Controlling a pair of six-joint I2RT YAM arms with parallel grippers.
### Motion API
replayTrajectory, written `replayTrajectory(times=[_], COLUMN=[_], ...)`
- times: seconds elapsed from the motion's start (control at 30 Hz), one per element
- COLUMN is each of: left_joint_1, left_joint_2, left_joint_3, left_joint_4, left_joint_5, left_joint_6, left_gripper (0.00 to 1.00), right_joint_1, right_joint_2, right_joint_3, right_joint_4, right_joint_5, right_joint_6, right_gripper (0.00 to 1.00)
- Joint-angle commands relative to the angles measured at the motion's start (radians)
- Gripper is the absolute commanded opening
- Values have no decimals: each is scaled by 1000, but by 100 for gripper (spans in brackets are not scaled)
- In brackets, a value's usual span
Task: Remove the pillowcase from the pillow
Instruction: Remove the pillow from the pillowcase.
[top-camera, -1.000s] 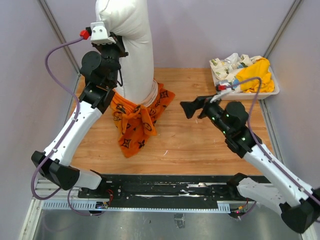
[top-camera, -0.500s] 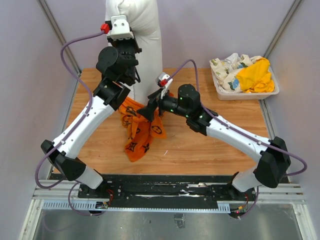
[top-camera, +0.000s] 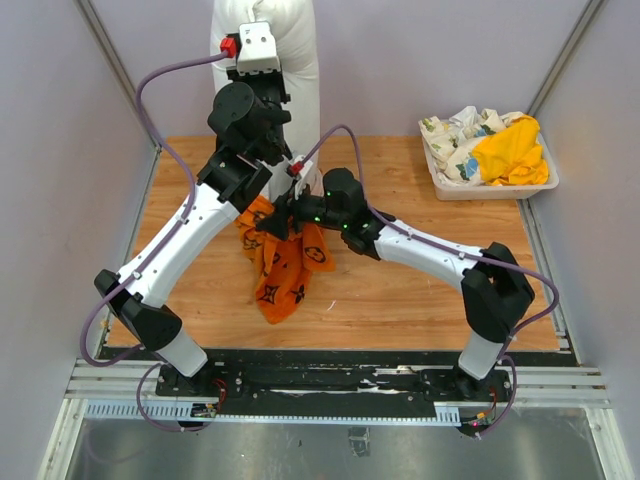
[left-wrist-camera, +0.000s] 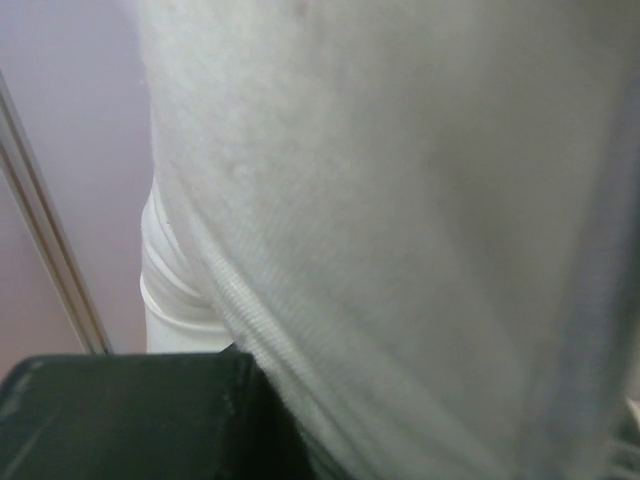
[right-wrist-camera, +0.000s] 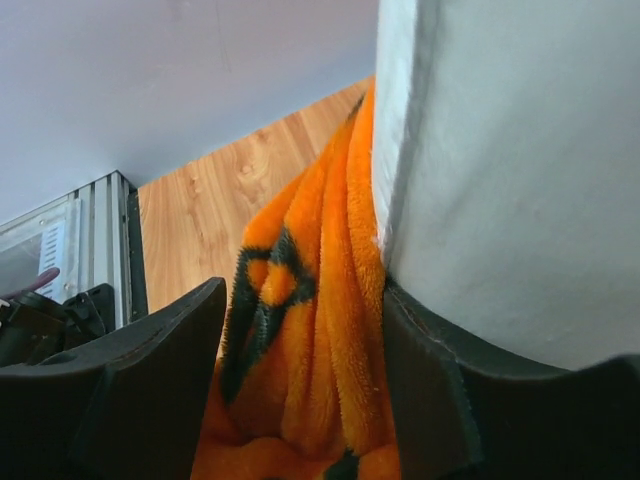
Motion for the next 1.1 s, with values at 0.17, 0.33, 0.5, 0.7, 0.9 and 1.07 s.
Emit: replayTrajectory(times=[0.17,0.33,0.5,0.7,0.9,1.07], left_joint_1=[-9,-9,-9,-6,0,4], left_joint_2=[-47,-38,-36,-55,-108,-173], left_joint_3=[106,159,227,250,263,304], left_joint_4=[236,246,254,274,211,154], left_joint_5=[-15,-41,-104,-112,-59,-90], left_joint_6=[48,100,177,229,248,308], left_gripper=[0,0,0,0,0,0], right_joint_1=[71,107,162,202,155,20], right_joint_2=[60,41,37,41,-41,-112], right_joint_3=[-153,-282,-386,-490,-566,-594], right_joint_4=[73,78,44,104,110,54], right_joint_5=[-39,26,71,91,172,307], right_joint_6=[51,44,43,84,111,194], right_gripper=[21,1,1,1,1,1])
